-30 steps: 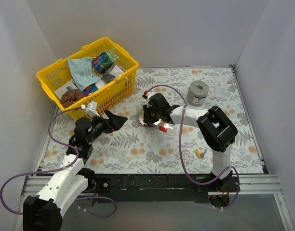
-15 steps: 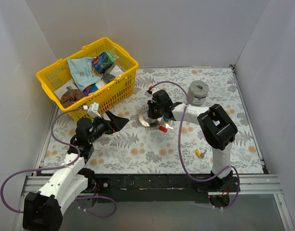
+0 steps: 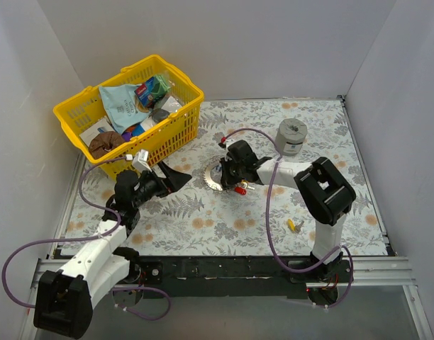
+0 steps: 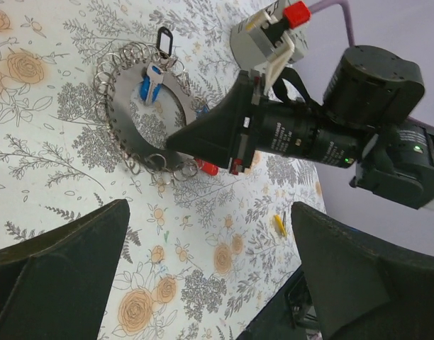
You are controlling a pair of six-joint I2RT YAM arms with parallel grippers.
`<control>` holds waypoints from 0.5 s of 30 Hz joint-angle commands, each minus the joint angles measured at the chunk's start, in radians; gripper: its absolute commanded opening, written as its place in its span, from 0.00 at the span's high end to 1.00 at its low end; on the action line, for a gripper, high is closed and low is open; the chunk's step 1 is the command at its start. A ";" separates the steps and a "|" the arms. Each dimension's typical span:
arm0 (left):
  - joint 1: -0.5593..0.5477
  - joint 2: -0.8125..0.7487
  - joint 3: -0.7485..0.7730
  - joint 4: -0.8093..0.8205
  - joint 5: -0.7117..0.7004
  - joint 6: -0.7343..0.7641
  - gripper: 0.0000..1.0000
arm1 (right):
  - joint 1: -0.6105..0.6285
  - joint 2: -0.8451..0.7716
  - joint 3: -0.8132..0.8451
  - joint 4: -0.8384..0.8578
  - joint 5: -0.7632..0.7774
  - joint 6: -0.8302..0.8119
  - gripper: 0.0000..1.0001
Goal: Put the keys on the keyring
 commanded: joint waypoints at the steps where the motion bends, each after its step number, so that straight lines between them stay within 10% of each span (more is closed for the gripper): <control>1: 0.001 0.057 0.071 -0.032 0.046 -0.010 0.02 | 0.009 -0.142 -0.075 -0.070 0.054 0.027 0.99; 9: -0.022 0.381 0.363 -0.454 0.149 -0.086 0.02 | 0.009 -0.364 0.128 -0.333 0.152 0.010 0.94; 15: -0.041 0.444 0.474 -0.400 0.210 -0.044 0.02 | 0.011 -0.481 0.199 -0.435 0.033 0.024 0.94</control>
